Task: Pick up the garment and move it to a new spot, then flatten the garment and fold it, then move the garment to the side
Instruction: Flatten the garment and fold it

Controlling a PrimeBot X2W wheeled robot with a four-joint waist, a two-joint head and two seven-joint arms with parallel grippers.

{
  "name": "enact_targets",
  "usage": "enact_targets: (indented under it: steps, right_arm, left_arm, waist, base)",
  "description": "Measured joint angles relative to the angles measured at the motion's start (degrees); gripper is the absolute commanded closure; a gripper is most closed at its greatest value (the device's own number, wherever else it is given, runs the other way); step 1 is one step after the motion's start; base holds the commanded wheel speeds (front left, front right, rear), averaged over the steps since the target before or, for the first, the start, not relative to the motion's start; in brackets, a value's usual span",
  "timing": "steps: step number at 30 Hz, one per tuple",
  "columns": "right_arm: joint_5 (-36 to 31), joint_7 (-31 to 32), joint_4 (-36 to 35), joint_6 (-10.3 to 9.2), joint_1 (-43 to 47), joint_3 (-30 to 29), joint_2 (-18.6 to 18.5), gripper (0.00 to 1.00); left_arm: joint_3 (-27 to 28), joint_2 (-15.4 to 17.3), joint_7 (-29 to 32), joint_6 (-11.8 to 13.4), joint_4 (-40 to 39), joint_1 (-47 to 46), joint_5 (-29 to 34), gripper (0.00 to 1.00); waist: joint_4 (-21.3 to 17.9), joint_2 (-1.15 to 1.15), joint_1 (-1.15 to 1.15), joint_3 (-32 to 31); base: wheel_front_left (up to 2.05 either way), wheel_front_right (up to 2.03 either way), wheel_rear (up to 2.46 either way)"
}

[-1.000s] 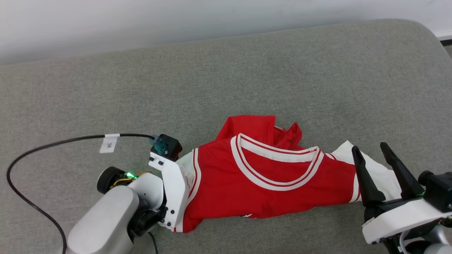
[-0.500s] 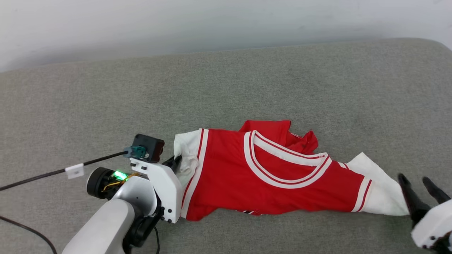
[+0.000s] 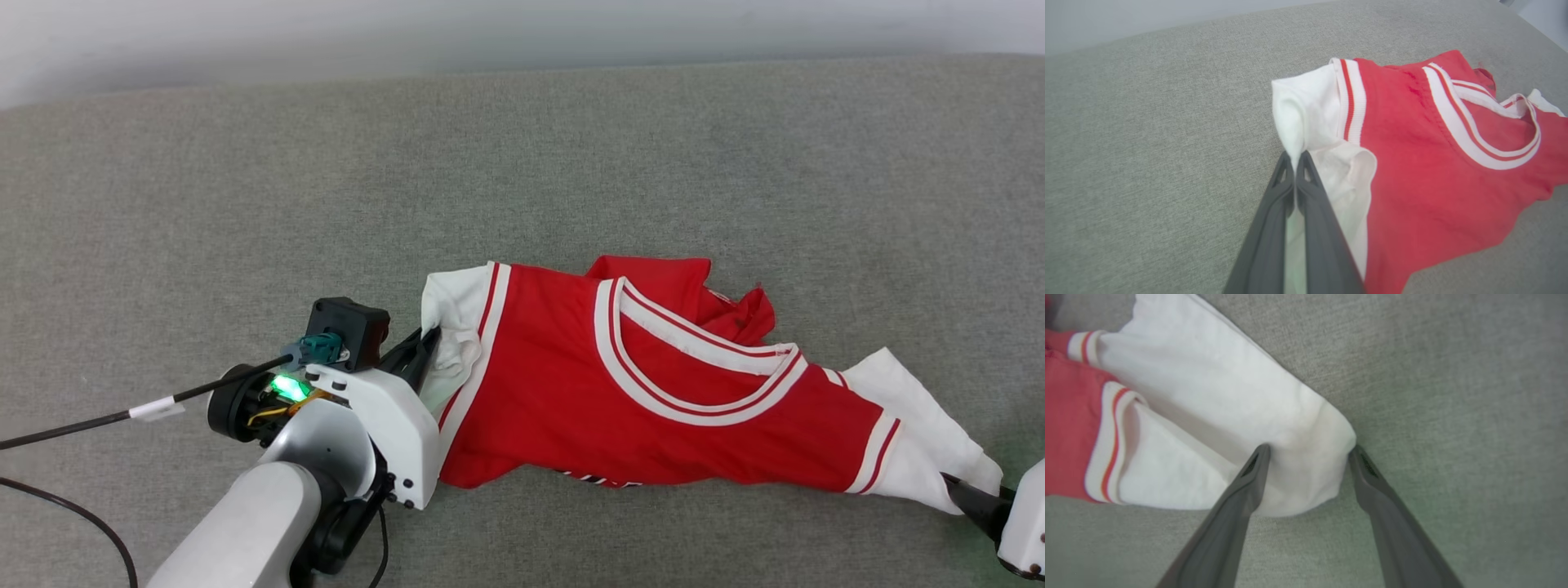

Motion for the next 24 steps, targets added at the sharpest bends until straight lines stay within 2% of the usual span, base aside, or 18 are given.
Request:
enact_targets:
  steps: [1,2,3,5,13,19,24]
  right_arm:
    - [-0.1,0.4,0.3,0.0,-0.1,-0.1,0.0,0.0]
    - [0.0,0.8,0.8,0.01,-0.5,-0.4,0.3,0.13]
    - [0.1,1.8,1.5,0.03,-1.1,-0.7,0.5,0.54]
    - [0.2,2.2,2.2,0.02,-1.5,-0.8,0.5,1.0]
    - [-0.6,-2.0,0.3,0.0,-2.8,0.5,0.1,1.0]
    - [-3.2,-6.6,-4.5,0.01,-7.8,2.1,-3.0,1.0]
    - [-5.1,-9.4,-4.3,0.02,-14.3,2.9,-5.0,1.0]
  left_arm:
    - [0.0,0.0,-0.1,0.0,-0.1,-0.1,0.0,1.0]
    - [0.0,0.0,-0.3,0.1,-0.1,-0.1,0.1,1.0]
    - [0.0,-0.1,-0.5,0.1,0.0,-0.1,0.1,1.0]
    - [0.0,-0.1,-0.6,0.1,0.1,-0.1,0.1,1.0]
    - [1.2,0.3,-2.8,0.5,0.9,-0.1,0.0,1.0]
    - [3.6,1.9,-5.0,1.2,1.5,-1.3,0.3,1.0]
    - [5.5,2.0,-6.6,0.8,3.7,-6.6,0.5,1.0]
  waist:
    - [0.1,0.0,0.0,0.3]
    - [0.2,0.0,0.0,0.6]
    - [0.2,0.0,0.0,0.8]
    - [0.3,0.0,0.0,1.0]
    - [-0.2,0.0,0.0,-1.0]
    - [-1.2,0.0,0.0,-4.1]
    - [-1.5,0.0,0.0,-6.9]
  base:
    - [0.0,0.0,0.0]
    - [0.0,0.0,0.0]
    - [0.0,0.0,0.0]
    - [0.0,0.0,0.0]
    - [0.0,0.0,0.0]
    - [0.0,0.0,0.0]
    - [0.0,0.0,0.0]
